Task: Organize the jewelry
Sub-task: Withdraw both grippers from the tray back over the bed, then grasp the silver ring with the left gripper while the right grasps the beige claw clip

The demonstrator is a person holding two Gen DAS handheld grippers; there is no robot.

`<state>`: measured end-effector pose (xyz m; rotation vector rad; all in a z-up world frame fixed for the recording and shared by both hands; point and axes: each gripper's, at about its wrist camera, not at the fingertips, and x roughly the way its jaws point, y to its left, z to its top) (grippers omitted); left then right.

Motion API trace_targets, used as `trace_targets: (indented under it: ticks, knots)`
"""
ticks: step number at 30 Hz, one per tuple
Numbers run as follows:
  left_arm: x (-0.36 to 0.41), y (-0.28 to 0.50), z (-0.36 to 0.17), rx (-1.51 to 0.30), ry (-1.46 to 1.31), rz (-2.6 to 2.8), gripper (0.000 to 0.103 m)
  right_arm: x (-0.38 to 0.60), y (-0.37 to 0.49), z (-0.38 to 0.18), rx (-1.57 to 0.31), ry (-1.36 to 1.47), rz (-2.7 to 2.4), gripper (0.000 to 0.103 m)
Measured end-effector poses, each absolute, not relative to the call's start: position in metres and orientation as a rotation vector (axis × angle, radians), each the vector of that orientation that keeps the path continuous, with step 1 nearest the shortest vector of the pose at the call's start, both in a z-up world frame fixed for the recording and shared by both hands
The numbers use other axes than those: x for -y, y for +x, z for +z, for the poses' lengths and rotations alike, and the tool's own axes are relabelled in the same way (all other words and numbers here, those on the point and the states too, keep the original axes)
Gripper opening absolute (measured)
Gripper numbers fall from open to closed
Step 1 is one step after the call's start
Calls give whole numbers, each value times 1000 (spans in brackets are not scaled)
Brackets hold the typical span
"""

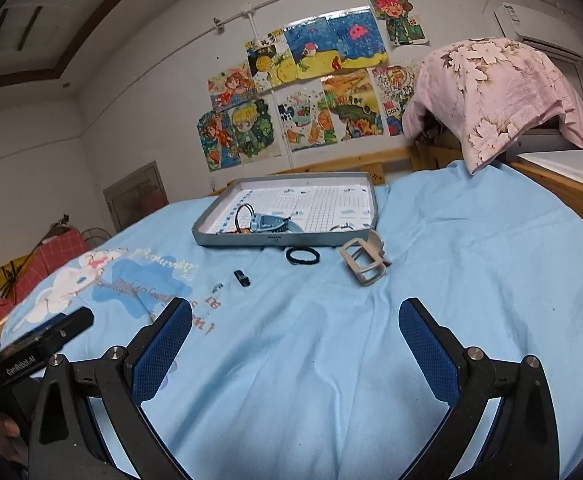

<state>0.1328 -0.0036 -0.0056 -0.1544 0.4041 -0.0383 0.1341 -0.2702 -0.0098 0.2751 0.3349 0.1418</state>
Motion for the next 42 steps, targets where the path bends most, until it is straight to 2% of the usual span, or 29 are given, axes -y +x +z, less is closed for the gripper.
trace_targets:
  ticks: [11,18,24,33,35,37,39,42]
  knots:
    - [-3,143,-10,-448,-172,-44,103,270,141,-8,-336,281,103,102]
    - [17,186,-13,-515,-67,-70,103,280,166,-4,-380,302,72,102]
    - [21,246,-23,-653,-130,-152,103,290,216,-4,-355,241,25,102]
    - [29,313,-42,-703,-100,-172,102,302,307,-28,-453,303,81,102]
    - [37,326,-46,-714,-65,-202,99,306,324,-36,-482,324,68,102]
    - [46,336,-49,-722,-15,-225,84,309,340,-42,-487,347,77,102]
    - [52,343,-52,-725,18,-264,76,309,355,-48,-503,357,92,102]
    - [54,346,-60,-719,13,-300,69,304,362,-56,-511,354,122,102]
